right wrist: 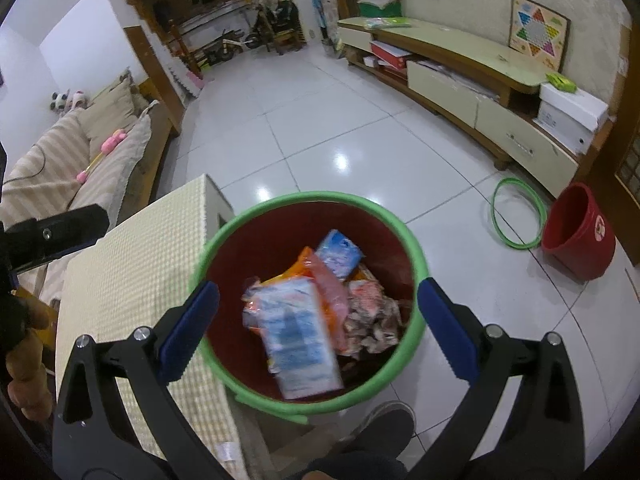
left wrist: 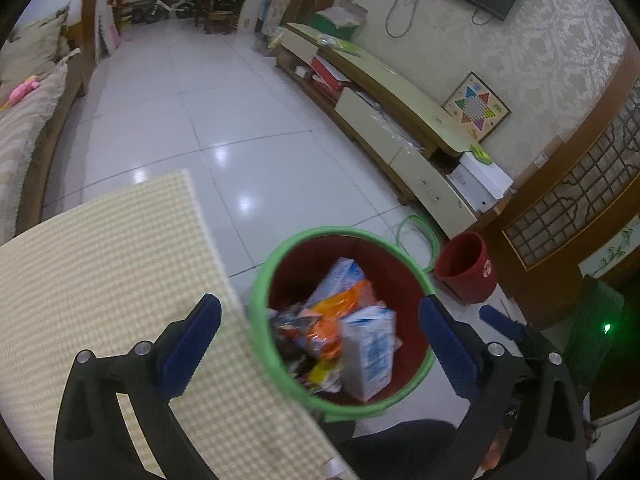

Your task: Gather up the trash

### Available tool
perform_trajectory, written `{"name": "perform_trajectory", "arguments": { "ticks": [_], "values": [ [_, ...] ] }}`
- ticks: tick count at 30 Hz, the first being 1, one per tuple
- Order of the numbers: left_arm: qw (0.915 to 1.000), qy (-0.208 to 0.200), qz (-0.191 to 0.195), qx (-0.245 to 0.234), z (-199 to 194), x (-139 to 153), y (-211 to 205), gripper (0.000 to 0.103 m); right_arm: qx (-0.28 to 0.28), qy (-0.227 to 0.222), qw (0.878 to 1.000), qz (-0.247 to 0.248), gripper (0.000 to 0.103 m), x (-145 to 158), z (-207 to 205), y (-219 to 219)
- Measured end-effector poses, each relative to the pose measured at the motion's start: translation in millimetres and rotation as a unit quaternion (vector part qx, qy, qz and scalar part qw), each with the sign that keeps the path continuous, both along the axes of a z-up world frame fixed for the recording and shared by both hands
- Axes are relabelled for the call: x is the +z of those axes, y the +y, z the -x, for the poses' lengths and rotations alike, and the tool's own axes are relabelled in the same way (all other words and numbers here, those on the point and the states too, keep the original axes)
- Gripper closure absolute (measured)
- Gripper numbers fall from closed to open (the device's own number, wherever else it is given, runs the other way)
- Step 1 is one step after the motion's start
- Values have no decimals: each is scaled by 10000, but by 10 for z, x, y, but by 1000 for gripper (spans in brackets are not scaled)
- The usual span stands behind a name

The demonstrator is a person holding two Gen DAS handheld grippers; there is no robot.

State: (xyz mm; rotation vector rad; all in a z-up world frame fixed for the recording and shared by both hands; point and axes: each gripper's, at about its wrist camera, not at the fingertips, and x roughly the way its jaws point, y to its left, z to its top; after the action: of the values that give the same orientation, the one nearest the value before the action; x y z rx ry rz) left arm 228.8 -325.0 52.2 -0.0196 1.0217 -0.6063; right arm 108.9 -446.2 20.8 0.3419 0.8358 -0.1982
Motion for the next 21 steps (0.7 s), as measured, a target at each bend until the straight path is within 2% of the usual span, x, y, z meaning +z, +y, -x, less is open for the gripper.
{"name": "perform_trajectory", "arguments": {
  "ticks": [9, 16, 21],
  "values": [
    [9970, -338, -184, 679, 167, 242, 858, 8, 589, -158, 9976, 323, 5, 231, -20, 747],
    [9884, -555, -374, 1360, 443, 340, 1716, 8, 1149, -320, 9911, 587, 5, 367, -41, 1489],
    [9818, -555, -445, 1760, 661, 270, 2306, 8, 1332, -380, 9887, 576, 5, 343, -20, 1938]
  ]
}}
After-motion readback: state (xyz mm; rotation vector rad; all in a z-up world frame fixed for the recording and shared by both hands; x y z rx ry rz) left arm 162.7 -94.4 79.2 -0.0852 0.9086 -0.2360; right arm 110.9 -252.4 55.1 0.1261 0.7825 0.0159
